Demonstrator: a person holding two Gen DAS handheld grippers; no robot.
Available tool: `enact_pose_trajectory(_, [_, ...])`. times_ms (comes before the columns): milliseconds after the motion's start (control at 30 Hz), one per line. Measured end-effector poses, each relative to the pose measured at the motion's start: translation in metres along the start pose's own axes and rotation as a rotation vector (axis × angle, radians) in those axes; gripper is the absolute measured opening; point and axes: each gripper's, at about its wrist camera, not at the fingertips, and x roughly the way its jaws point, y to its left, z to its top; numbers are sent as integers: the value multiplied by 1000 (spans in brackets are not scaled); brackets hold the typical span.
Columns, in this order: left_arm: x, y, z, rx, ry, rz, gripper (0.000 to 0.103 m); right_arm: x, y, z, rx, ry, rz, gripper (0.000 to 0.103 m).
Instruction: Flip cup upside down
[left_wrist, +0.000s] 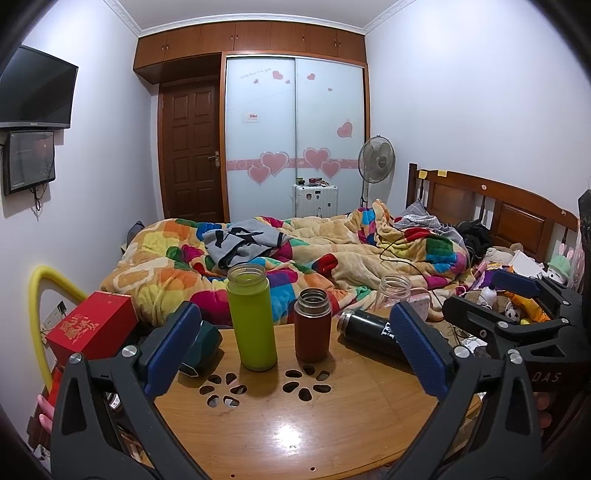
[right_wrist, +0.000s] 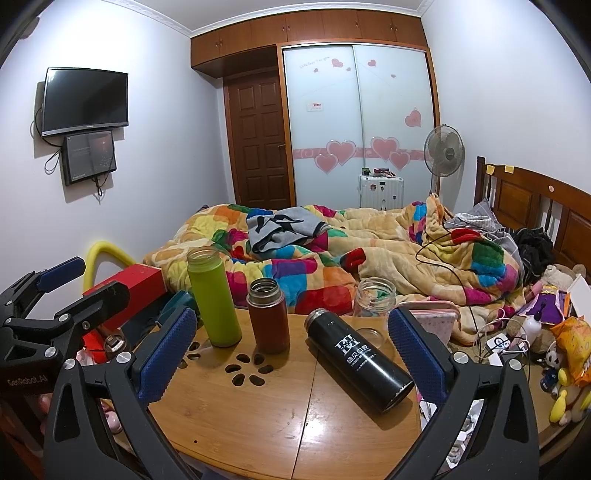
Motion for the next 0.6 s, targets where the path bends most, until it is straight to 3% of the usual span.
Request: enact_pose_trajectory(600, [1,-1,1,-3,0,-3,103,0,0,0,-3,0,0,103])
